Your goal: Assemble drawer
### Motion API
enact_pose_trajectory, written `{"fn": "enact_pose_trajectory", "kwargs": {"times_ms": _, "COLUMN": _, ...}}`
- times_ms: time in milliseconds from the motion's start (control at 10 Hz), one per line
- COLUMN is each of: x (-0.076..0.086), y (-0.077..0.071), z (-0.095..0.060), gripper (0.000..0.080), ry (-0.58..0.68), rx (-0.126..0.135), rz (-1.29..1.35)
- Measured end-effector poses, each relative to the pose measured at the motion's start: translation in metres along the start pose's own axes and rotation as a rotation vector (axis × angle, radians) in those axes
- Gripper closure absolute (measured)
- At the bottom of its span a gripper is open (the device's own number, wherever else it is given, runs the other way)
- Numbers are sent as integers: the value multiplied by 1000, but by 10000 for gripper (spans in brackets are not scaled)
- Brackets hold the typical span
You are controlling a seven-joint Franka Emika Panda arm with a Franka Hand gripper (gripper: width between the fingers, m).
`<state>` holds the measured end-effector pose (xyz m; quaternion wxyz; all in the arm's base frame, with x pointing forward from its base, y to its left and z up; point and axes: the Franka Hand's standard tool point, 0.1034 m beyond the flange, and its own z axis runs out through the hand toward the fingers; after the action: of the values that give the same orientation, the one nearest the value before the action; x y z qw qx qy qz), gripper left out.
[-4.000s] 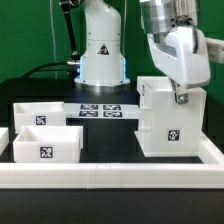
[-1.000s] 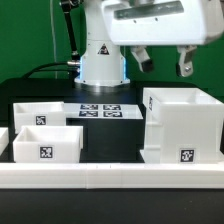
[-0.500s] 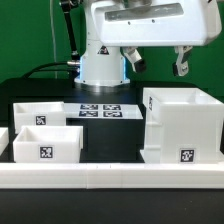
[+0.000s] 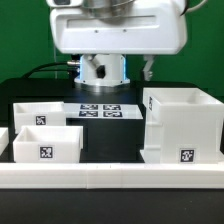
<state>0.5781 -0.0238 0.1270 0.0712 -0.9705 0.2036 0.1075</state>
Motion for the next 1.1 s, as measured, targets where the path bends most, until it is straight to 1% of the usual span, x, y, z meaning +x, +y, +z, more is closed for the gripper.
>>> {"fn": "enact_pose_trajectory", "kwargs": {"times_ms": 100, "x": 10, "y": 10, "z": 7, "gripper": 151, "ry": 28, "rx": -17, "rz": -30}}
{"fn": "enact_pose_trajectory", "kwargs": {"times_ms": 200, "x": 16, "y": 15, "z": 15, "gripper": 151, "ry": 44, "rx": -20, "rz": -52}}
{"fn": "enact_pose_trajectory", "kwargs": {"times_ms": 300, "x": 19, "y": 19, "z": 21, "gripper": 151, "ry": 43, "rx": -23, "rz": -64}}
{"fn": "enact_pose_trajectory", "kwargs": {"times_ms": 400, "x": 23, "y": 23, "z": 28, "gripper": 151, "ry": 46, "rx": -12, "rz": -77}}
{"fn": "enact_pose_trajectory", "kwargs": {"times_ms": 900, "x": 23, "y": 23, "z": 31, "gripper": 151, "ry": 47, "rx": -13, "rz": -87}}
{"fn": "enact_pose_trajectory", "kwargs": {"times_ms": 1000, "x": 24, "y": 28, "z": 37, "gripper": 151, "ry": 92, "rx": -34, "rz": -170}}
{"fn": "enact_pose_trajectory", "kwargs": {"times_ms": 1100, "x": 20, "y": 35, "z": 48, "gripper": 151, "ry": 132, "rx": -47, "rz": -219}}
